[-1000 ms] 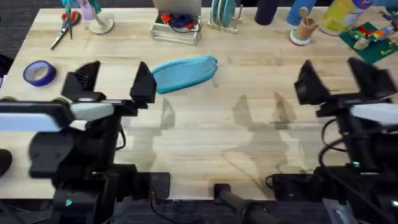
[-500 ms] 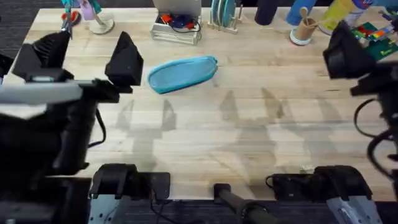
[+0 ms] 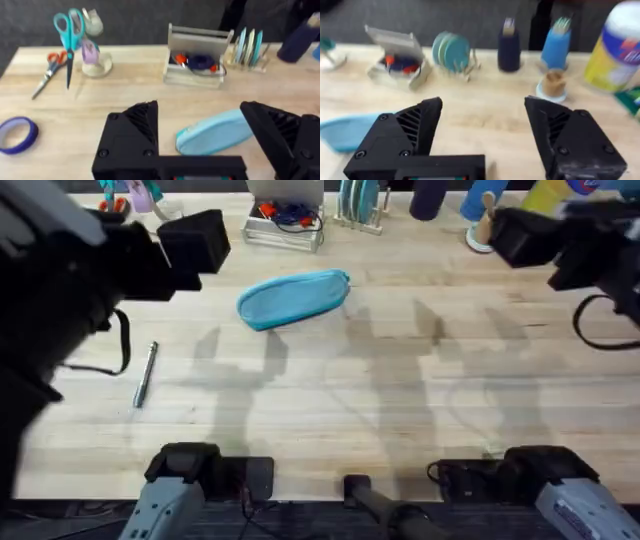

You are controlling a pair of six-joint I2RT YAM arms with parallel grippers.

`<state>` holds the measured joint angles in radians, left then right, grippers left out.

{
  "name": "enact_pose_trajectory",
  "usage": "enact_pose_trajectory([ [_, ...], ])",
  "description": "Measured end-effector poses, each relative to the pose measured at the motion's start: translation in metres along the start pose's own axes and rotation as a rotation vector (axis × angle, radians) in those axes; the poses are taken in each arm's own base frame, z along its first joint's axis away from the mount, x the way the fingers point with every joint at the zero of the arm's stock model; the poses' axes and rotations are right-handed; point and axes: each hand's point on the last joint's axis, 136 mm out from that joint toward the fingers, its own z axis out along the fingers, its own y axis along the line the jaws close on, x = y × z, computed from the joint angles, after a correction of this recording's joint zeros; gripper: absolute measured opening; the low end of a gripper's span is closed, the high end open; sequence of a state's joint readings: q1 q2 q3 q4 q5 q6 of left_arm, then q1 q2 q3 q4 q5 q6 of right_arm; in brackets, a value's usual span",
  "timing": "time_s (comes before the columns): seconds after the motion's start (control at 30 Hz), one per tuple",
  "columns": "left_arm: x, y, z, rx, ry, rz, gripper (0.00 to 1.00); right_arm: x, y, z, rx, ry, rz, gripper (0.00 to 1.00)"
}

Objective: Unzip the bag, pick up the pens from the table one at a time and place them inside, then zip the bag closed.

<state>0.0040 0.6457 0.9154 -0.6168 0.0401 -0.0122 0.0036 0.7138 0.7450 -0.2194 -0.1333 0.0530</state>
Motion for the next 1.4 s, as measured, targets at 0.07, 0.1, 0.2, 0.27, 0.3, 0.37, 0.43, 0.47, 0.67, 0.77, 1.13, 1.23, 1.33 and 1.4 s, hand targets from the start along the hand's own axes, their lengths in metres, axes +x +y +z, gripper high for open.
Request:
enact_pose_trajectory([
  [0.07,0.002,0.000,0.005,0.003,0.063,-0.003,0.993,0.011,0.002,0.009,-0.022,0.087,0.015,0.996],
  [0.1,0.004,-0.001,0.008,0.008,0.093,-0.004,0.993,0.017,0.004,0.013,-0.031,0.130,0.024,0.996],
  [0.2,0.009,-0.004,0.016,0.024,0.188,-0.010,0.993,0.030,0.006,0.022,-0.051,0.252,0.051,0.996],
  [0.27,0.014,-0.005,0.021,0.033,0.248,-0.015,0.993,0.037,0.006,0.027,-0.057,0.321,0.068,0.997],
  [0.3,0.017,-0.006,0.024,0.037,0.283,-0.017,0.993,0.040,0.007,0.029,-0.058,0.358,0.077,0.997],
  [0.37,0.024,-0.007,0.027,0.041,0.347,-0.022,0.993,0.043,0.007,0.032,-0.060,0.418,0.090,0.997],
  [0.43,0.029,-0.006,0.029,0.041,0.400,-0.026,0.993,0.042,0.007,0.035,-0.060,0.463,0.100,0.997],
  [0.47,0.032,-0.006,0.030,0.041,0.426,-0.028,0.993,0.041,0.007,0.037,-0.062,0.481,0.105,0.996],
  [0.67,0.041,-0.006,0.044,0.039,0.510,-0.033,0.993,0.033,0.005,0.053,-0.064,0.497,0.109,0.996],
  [0.77,0.046,-0.005,0.050,0.039,0.534,-0.034,0.994,0.031,0.005,0.055,-0.065,0.488,0.107,0.997],
  [1.13,0.065,-0.004,0.070,0.038,0.620,-0.040,0.993,0.029,0.005,0.056,-0.065,0.481,0.106,0.997],
  [1.23,0.071,-0.004,0.075,0.037,0.645,-0.041,0.993,0.029,0.005,0.056,-0.065,0.481,0.106,0.997],
  [1.33,0.077,-0.004,0.080,0.037,0.670,-0.043,0.993,0.029,0.005,0.056,-0.065,0.481,0.106,0.996],
  [1.4,0.081,-0.004,0.083,0.036,0.690,-0.044,0.993,0.029,0.005,0.056,-0.065,0.481,0.106,0.997],
])
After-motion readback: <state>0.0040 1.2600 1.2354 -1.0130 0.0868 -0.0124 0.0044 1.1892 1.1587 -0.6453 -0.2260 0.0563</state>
